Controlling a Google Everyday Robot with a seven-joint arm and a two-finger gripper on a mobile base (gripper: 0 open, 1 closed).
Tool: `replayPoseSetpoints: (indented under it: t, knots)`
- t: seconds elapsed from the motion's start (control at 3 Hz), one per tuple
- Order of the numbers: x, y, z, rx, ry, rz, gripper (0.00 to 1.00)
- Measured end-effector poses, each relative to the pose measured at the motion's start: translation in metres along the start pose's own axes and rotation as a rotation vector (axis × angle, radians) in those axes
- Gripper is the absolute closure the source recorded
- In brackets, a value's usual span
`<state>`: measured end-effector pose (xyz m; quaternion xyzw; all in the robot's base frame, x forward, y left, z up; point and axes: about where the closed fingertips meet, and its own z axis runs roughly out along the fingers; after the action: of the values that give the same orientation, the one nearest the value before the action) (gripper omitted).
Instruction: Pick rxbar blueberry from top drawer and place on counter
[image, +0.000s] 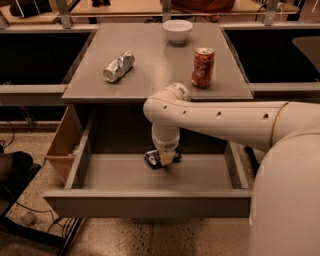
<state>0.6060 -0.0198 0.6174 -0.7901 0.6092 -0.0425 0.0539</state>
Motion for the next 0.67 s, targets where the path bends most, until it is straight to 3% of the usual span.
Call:
replayPoseSetpoints:
  t: [0.33,0.67]
  knots:
    - [-0.027,0.006,-0.055,0.019,0.083,-0.104,1.0]
    - [-0.024,0.005,-0.163,0.065,0.142,-0.174,1.0]
